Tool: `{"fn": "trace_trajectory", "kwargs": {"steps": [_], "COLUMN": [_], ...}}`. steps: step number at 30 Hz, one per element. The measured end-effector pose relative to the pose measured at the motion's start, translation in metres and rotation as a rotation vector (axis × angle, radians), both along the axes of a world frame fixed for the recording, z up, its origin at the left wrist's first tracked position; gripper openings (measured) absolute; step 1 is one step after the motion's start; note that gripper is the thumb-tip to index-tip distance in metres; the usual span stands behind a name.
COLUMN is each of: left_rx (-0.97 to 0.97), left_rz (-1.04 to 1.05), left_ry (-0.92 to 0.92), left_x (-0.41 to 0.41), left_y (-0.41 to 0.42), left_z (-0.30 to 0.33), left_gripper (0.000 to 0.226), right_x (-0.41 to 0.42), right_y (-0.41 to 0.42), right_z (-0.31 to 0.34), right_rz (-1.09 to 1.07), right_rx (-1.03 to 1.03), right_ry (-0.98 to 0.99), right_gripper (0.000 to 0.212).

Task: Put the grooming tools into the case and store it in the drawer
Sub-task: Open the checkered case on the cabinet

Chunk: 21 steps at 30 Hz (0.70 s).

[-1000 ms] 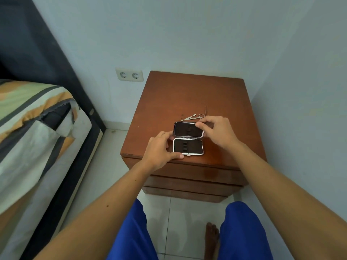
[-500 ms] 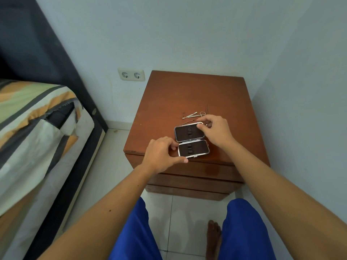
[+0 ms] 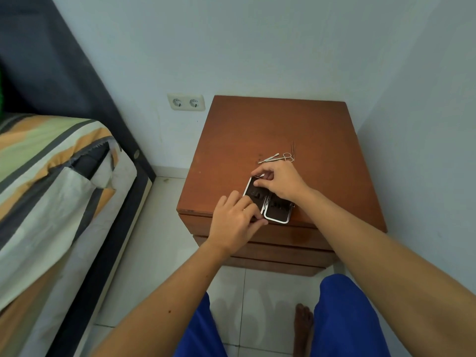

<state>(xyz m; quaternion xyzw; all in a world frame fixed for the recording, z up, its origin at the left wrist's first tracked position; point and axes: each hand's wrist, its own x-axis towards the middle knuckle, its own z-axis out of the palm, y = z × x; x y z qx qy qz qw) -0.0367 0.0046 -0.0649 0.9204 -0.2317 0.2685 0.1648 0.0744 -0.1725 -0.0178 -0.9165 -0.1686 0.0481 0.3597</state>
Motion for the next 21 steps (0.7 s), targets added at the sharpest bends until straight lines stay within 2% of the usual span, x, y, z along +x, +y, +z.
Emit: {"fn": "trace_trajectory", "kwargs": {"steps": [4, 21], "left_rx": [-0.078, -0.187], "left_rz": [-0.009, -0.013], "left_ry": [0.051, 0.064], "left_x": [0.005, 0.006], "left_y": [0.007, 0.007], "left_z": [-0.004, -0.008], "left_gripper": [0.041, 0.039], "right_x": [-0.001, -0.005], "right_y": [-0.005, -0.012], "right_z": [-0.002, -0.006], "right_rz": [0.022, 0.008], "right_rx": [0.006, 0.095], "right_ry": [-0.015, -0.021], "right_gripper": [0.025, 0.024]}}
